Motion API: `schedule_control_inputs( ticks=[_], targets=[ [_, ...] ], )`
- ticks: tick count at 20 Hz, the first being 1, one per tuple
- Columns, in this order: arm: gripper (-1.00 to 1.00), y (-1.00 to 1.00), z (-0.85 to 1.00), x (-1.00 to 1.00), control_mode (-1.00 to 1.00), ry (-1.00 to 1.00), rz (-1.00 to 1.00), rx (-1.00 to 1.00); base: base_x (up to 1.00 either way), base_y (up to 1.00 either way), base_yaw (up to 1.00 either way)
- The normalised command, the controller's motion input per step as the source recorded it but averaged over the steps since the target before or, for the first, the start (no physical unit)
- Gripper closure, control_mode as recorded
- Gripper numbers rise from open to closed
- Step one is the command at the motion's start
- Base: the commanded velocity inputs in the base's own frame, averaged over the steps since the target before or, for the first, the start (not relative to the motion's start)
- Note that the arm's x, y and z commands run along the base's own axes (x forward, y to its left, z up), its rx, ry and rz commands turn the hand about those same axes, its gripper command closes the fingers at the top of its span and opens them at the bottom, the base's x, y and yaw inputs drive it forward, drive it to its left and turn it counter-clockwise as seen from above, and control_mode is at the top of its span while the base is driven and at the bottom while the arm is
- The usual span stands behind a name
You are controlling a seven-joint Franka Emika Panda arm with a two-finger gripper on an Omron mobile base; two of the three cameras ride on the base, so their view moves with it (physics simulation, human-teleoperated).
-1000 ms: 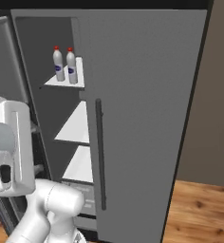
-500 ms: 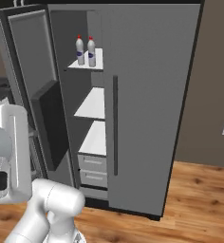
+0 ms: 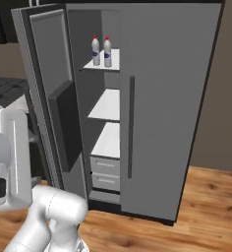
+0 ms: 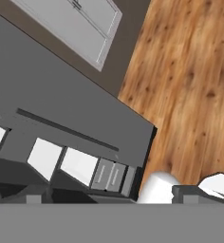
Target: Take the bottled waters from the counter and place them in the freezer to freeze. Close the freezer door after placing the bottles.
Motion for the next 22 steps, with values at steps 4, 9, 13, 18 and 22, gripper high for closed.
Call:
schedule_control_inputs(
  ticks=[4,9,13,18,22],
  targets=[
    [-1.0,0.0,0.0,0.0,1.0,0.0,0.0,0.0,0.09,0.14,0.02],
    [-1.0,0.0,0.0,0.0,1.0,0.0,0.0,0.0,0.18,0.68,0.12],
    [-1.0,0.0,0.0,0.0,1.0,0.0,0.0,0.0,0.62,0.13,0.01],
    [-1.0,0.0,0.0,0.0,1.0,0.0,0.0,0.0,0.17,0.02,0.0],
    [-1.0,0.0,0.0,0.0,1.0,0.0,0.0,0.0,0.08,0.33,0.0]
  ],
)
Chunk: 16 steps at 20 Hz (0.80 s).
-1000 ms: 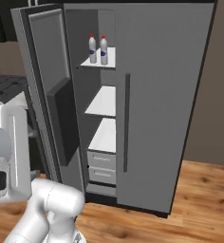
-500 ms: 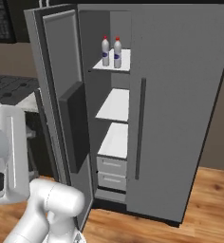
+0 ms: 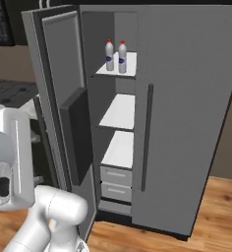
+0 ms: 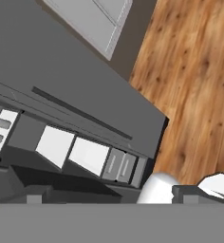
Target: Take the bottled waters from the counter and place them in the freezer to freeze. Close the freezer door after placing the bottles.
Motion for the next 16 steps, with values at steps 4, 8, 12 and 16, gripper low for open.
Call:
schedule_control_inputs(
  ticks=[4,8,12,16],
  targets=[
    [-1.0,0.0,0.0,0.0,1.0,0.0,0.0,0.0,-0.18,0.69,0.0],
    [-1.0,0.0,0.0,0.0,1.0,0.0,0.0,0.0,-0.21,0.18,0.0],
    [-1.0,0.0,0.0,0.0,1.0,0.0,0.0,0.0,-0.18,0.0,0.0],
    [-1.0,0.0,0.0,0.0,1.0,0.0,0.0,0.0,-0.59,0.0,-0.03]
  ],
)
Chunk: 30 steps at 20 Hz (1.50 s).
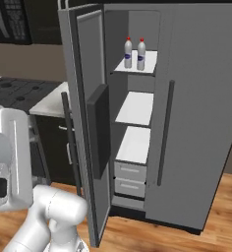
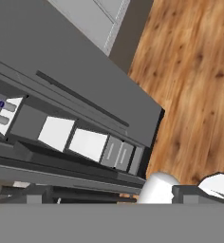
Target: Take the bottled waters from the counter and place them in the freezer to freeze. Close the freezer door after placing the bottles.
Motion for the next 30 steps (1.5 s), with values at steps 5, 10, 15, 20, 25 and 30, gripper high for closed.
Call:
schedule_control_inputs(
  ticks=[5,10,15,20,25,30],
  targets=[
    [-1.0,0.0,0.0,0.0,-1.0,0.0,0.0,0.0,0.0,0.0,0.0],
    [-1.0,0.0,0.0,0.0,-1.0,0.0,0.0,0.0,0.0,0.0,0.0],
    [-1.0,0.13,0.0,0.0,-1.0,0.0,0.02,-0.01,0.0,0.0,0.0],
    [-1.0,0.92,0.0,0.08,-1.0,0.01,0.11,-0.31,0.0,0.0,0.0],
    [-1.0,1.0,0.0,0.45,-1.0,0.01,0.03,-0.38,0.0,0.0,0.0],
    [-1.0,0.83,-0.02,0.88,-1.0,0.0,-0.05,-0.28,0.0,0.0,0.0]
  ],
)
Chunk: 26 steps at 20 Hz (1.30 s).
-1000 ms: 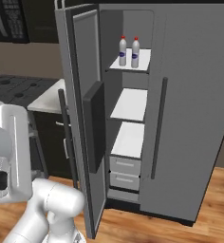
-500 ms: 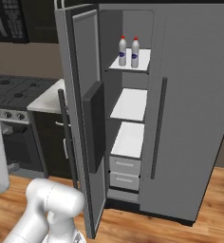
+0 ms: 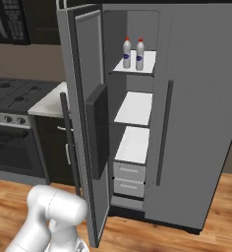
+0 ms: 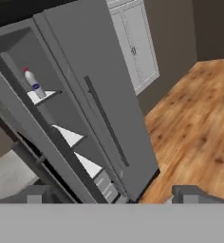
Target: Take the bottled waters from the counter and place them in the freezer to freeze. Close the freezer door after placing the bottles.
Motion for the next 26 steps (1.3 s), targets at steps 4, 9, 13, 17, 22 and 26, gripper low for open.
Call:
schedule_control_inputs(
  ticks=[4,9,13,17,22,26],
  targets=[
    [-1.0,0.3,-0.06,0.93,-1.0,0.0,-0.06,-0.19,0.0,0.0,0.0],
    [-1.0,0.0,-0.09,0.78,-1.0,0.02,-0.17,-0.02,0.0,0.0,0.0],
    [-1.0,0.15,-0.12,0.75,-1.0,0.01,-0.24,-0.02,0.0,0.0,0.0],
    [-1.0,0.37,-0.18,0.44,-1.0,0.01,-0.3,0.0,0.0,0.0,0.0],
    [-1.0,0.01,-0.08,0.38,-1.0,0.06,-0.11,0.0,0.0,0.0,0.0],
    [-1.0,0.02,-0.19,0.7,-1.0,0.09,-0.06,0.0,0.0,0.0,0.0]
  ],
)
